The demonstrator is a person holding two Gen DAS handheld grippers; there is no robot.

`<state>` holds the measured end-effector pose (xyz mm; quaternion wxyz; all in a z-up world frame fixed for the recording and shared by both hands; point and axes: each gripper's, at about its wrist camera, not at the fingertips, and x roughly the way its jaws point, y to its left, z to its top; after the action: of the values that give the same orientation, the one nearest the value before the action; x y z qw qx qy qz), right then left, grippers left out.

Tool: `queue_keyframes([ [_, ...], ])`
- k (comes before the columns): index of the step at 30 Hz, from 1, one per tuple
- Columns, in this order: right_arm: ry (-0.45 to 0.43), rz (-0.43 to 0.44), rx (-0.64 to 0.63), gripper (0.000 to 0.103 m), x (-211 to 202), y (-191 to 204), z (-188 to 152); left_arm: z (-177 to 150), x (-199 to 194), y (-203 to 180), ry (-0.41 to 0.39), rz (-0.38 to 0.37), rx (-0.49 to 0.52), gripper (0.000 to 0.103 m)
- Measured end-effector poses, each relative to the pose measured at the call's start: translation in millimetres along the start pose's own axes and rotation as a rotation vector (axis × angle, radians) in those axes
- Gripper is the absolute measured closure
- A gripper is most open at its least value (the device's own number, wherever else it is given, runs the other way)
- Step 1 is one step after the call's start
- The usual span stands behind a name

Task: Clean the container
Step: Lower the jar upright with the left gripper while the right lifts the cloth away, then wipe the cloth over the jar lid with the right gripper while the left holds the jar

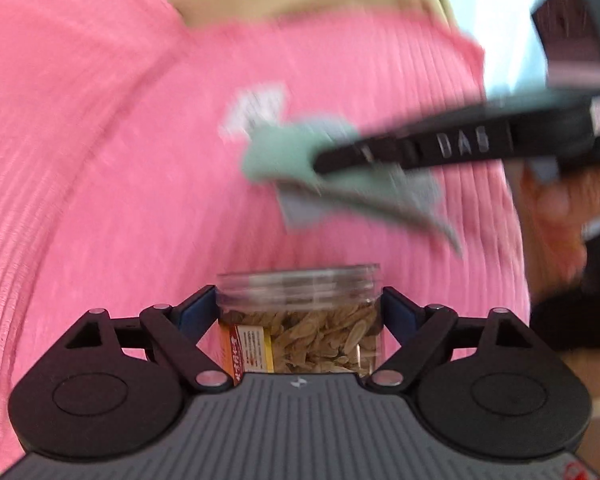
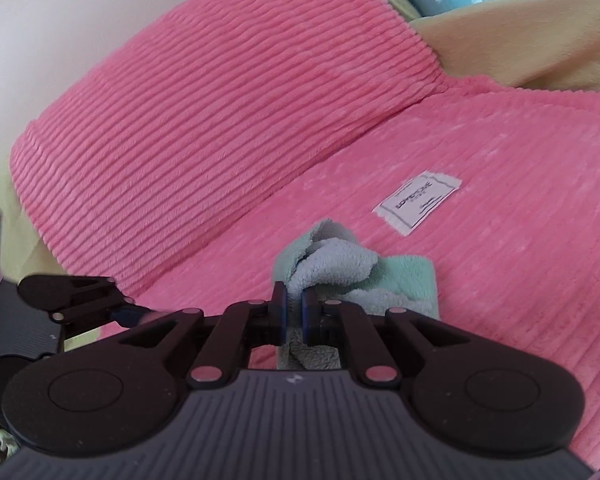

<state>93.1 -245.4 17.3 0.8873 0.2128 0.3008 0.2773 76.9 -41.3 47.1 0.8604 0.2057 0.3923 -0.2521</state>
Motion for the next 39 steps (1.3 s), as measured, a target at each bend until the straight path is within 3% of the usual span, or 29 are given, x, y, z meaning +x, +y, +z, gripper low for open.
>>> queue_keyframes([
  [2,-0.002,0.003,0.000,0.098,-0.2,0.3,0.1,-20.4,-9.5,2.9,-0.110,0.002,-0.088,0.016],
  [7,0.003,0.017,-0.027,0.098,1.0,5.2,-2.4,-67.2,-27.8,-5.9,-0.230,0.058,-0.205,0.016],
  [11,-0.014,0.037,-0.058,0.098,-2.6,12.3,-4.4,-83.2,-36.9,-18.0,-0.288,0.132,-0.206,0.016],
  [17,-0.028,0.084,-0.135,0.098,-3.3,26.7,-6.4,-86.8,-30.5,-30.5,-0.352,0.220,-0.124,0.017],
  [24,-0.043,0.138,-0.226,0.098,-4.1,43.4,-8.8,-96.2,-15.6,-28.9,-0.452,0.237,-0.183,0.016],
  [29,-0.055,0.177,-0.290,0.098,-4.6,55.3,-10.5,-84.7,-11.5,-34.4,-0.426,0.227,0.022,0.017],
  [31,-0.059,0.192,-0.316,0.098,-4.9,60.1,-11.2,-86.2,-10.8,-22.6,-0.418,0.212,-0.066,0.016],
  [33,-0.069,0.198,-0.326,0.098,-4.8,62.3,-11.1,-85.6,-14.3,-31.4,-0.421,0.225,0.006,0.016],
  [34,-0.071,0.195,-0.322,0.098,-6.2,60.0,-10.8,-87.1,-13.4,-28.8,-0.425,0.218,-0.004,0.015],
  [36,-0.065,0.200,-0.319,0.098,-4.5,61.0,-12.2,-88.8,-12.5,-12.1,-0.424,0.186,-0.116,0.015],
  [39,-0.034,0.226,-0.359,0.098,-0.5,68.1,-15.6,-91.9,-13.0,-8.9,-0.430,0.178,-0.149,0.015],
])
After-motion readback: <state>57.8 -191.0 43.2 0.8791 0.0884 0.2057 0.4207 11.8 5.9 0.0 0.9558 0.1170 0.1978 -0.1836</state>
